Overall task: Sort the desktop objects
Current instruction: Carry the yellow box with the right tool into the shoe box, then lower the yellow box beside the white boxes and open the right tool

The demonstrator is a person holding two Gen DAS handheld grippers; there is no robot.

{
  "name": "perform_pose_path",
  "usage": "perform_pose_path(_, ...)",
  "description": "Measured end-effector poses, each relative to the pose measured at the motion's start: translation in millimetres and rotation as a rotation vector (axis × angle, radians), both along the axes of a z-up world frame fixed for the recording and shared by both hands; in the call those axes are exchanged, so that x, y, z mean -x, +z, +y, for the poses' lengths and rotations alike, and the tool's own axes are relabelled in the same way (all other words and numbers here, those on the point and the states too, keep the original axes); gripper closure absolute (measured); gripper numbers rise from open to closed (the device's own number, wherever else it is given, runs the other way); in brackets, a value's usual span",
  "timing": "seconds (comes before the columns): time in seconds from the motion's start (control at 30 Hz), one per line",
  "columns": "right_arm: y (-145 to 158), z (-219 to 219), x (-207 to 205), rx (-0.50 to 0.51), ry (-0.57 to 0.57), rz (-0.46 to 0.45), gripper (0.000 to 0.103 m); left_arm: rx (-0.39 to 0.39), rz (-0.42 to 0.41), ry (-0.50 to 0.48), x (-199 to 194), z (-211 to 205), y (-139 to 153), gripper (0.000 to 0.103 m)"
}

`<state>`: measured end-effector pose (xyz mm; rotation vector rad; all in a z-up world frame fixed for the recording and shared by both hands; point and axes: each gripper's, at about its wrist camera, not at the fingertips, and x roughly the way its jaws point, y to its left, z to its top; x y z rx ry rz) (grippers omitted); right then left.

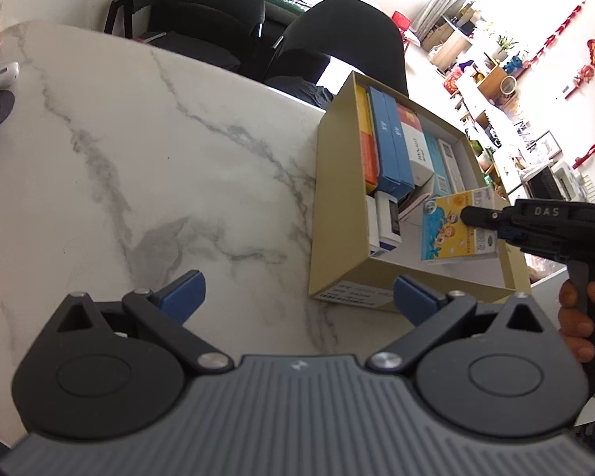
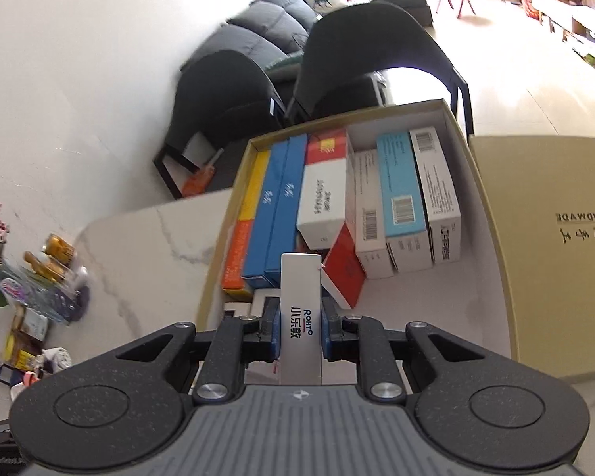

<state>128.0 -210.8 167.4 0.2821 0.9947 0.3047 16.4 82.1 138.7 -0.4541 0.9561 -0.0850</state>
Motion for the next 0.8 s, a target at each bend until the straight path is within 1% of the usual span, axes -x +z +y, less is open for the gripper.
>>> perform_pose_path(0.1, -13.5, 13.0, -6.0, 0.033, -0.019, 0.035, 0.081, 0.028, 0.026, 0.000, -1.4, 12.6, -10.3, 0.000)
perform_pose_path(0.17, -22.5, 21.6, -9.9, 0.055, -0.032, 0.058, 0.081, 0.030, 0.033, -0.006, -3.9, 19.4, -13.3, 0.000)
perform_pose_path(0.27, -32.2, 29.5, -13.1, 0.067, -0.057, 0.081, 0.081, 0.013, 0.029, -0.021, -9.3, 27.4, -13.7, 0.000)
perform_pose_path(0.37, -37.0, 30.8, -14.8, 0.071, -0.083, 0.084, 0.081, -0.013, 0.029, -0.036, -15.8, 31.3, -16.5, 0.000)
perform_pose_path(0.53, -49.0, 25.4, -24.7, 0.018, -0.132, 0.124, 0.080, -0.048, 0.063, -0.065, -26.1, 28.1, -29.9, 0.000)
perform_pose_path(0.63, -52.2, 24.3, -28.3, -0.004, -0.141, 0.125, 0.079, -0.052, 0.067, -0.088, -28.2, 24.6, -31.5, 0.000)
perform_pose_path(0.73, -54.2, 24.6, -32.5, -0.032, -0.134, 0.125, 0.075, -0.056, 0.074, -0.104, -29.4, 21.4, -31.9, 0.000)
perform_pose_path(0.8, -54.7, 24.5, -33.6, -0.052, -0.133, 0.123, 0.074, -0.060, 0.078, -0.106, -30.8, 20.1, -33.1, 0.000)
